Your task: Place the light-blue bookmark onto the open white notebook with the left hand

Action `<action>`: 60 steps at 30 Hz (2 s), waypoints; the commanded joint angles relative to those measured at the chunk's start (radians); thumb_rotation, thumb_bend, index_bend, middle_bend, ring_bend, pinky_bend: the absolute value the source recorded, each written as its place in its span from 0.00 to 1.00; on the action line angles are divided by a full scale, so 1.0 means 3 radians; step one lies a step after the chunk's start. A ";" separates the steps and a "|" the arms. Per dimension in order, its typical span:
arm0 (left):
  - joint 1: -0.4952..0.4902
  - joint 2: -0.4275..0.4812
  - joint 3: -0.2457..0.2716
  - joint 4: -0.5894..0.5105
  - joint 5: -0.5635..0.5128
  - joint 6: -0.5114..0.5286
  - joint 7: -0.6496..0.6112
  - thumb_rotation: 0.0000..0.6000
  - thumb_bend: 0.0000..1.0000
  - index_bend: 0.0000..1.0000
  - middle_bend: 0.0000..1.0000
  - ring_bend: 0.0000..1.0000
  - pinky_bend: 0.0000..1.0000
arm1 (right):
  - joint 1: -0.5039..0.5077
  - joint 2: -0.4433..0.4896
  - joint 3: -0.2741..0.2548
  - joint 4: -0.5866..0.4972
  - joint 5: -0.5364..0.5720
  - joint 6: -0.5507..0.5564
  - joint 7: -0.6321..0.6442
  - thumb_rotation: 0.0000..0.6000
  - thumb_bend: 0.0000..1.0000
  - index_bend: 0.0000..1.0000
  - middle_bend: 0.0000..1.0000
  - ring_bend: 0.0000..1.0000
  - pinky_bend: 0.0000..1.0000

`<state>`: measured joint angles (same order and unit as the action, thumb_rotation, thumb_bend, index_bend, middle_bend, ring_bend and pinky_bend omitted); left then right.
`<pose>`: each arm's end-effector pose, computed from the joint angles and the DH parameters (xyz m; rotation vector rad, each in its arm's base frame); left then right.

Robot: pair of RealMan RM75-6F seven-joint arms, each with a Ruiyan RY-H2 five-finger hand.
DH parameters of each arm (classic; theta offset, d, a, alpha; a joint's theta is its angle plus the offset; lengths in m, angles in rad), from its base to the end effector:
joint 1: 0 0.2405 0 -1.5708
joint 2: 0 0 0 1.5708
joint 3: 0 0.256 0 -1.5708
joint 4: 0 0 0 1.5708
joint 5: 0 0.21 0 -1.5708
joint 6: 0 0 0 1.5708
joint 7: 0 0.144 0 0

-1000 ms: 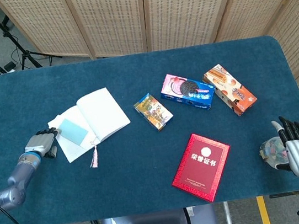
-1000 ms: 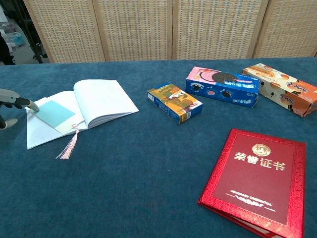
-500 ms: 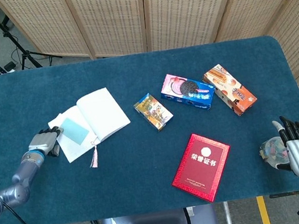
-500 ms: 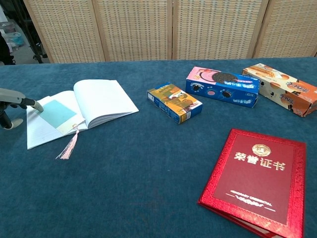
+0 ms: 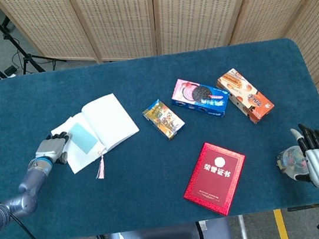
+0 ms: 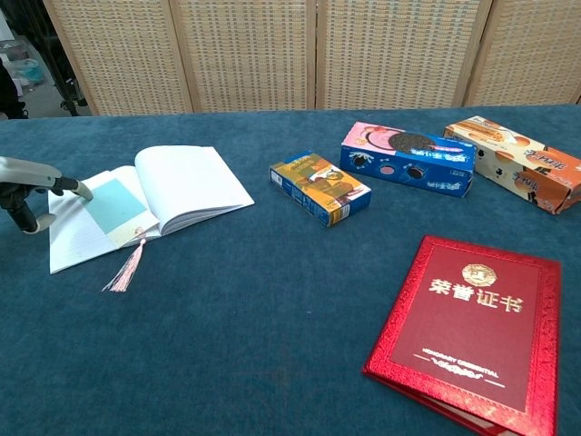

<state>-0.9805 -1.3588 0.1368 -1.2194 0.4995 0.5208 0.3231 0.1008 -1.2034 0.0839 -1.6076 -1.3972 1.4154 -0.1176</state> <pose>-0.2736 0.3977 0.0429 -1.7514 -1.2167 -0.2231 -0.3153 -0.1919 0.1324 1.3480 -0.9464 0.8204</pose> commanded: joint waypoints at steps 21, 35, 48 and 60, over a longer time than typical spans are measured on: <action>-0.0079 -0.0085 -0.0044 0.0048 0.0008 0.0016 0.0038 1.00 0.65 0.00 0.00 0.00 0.00 | -0.0010 0.0008 0.0008 0.0003 0.0000 0.0021 0.0021 1.00 0.16 0.00 0.00 0.00 0.00; -0.0073 -0.0107 -0.0062 0.0108 0.0027 0.0052 0.0033 1.00 0.65 0.00 0.00 0.00 0.00 | -0.0019 0.0011 0.0007 -0.0003 -0.0005 0.0036 0.0016 1.00 0.16 0.00 0.00 0.00 0.00; 0.0004 -0.0043 -0.0181 0.0051 0.0195 0.0135 -0.0078 1.00 0.65 0.00 0.00 0.00 0.00 | -0.0022 0.0009 0.0010 0.0000 0.0001 0.0039 0.0012 1.00 0.16 0.00 0.00 0.00 0.00; 0.0779 0.0496 -0.0333 -0.1000 0.1278 0.1525 -0.0577 1.00 0.30 0.00 0.00 0.00 0.00 | -0.0025 0.0033 0.0019 -0.0009 0.0025 0.0026 0.0050 1.00 0.16 0.00 0.00 0.00 0.00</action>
<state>-0.8474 -1.2674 0.0365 -1.4143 0.7646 0.8341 0.2029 0.0939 -1.1942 0.0898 -1.6091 -1.3885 1.4218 -0.1033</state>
